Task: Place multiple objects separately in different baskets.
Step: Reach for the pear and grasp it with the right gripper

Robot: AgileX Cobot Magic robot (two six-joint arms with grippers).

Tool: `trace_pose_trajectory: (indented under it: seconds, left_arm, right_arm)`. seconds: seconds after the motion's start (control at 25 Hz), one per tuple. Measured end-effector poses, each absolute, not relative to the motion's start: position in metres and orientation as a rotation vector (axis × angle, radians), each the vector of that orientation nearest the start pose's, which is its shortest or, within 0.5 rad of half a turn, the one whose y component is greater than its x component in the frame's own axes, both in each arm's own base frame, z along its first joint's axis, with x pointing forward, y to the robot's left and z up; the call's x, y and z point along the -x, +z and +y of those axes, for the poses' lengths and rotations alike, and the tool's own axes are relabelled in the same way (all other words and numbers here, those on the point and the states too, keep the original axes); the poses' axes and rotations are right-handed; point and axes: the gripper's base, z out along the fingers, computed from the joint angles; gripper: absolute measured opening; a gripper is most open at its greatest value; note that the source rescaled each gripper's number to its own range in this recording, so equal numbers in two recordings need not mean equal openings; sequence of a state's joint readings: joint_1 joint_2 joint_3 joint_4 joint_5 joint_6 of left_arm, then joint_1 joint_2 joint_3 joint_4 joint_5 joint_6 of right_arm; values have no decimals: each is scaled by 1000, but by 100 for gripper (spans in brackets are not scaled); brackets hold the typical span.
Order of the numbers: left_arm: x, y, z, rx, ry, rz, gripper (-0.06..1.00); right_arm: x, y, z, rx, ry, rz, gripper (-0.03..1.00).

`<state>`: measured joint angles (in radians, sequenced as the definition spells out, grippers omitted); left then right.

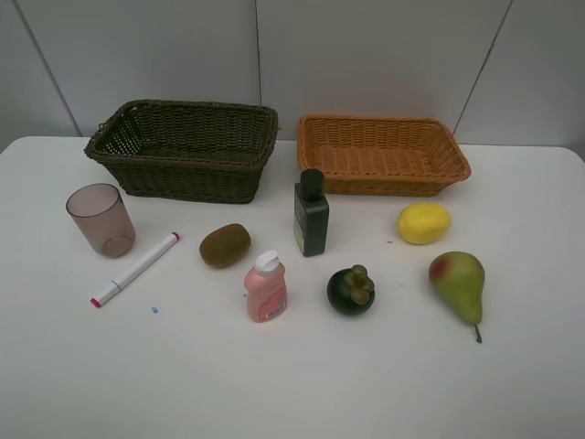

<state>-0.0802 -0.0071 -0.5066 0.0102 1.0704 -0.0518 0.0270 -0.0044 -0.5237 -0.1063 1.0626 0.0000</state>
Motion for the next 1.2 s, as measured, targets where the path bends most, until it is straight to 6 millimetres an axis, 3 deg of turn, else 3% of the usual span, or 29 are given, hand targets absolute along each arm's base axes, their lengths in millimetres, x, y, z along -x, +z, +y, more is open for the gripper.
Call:
trace_pose_trajectory:
  seconds: [1.0, 1.2]
  left_arm:
    - [7, 278, 1, -28, -71, 2041, 74]
    - [7, 278, 1, -28, -71, 2041, 74]
  right_arm:
    - [9, 284, -9, 20, -109, 2015, 100]
    - [-6, 289, -8, 10, -101, 2068, 100]
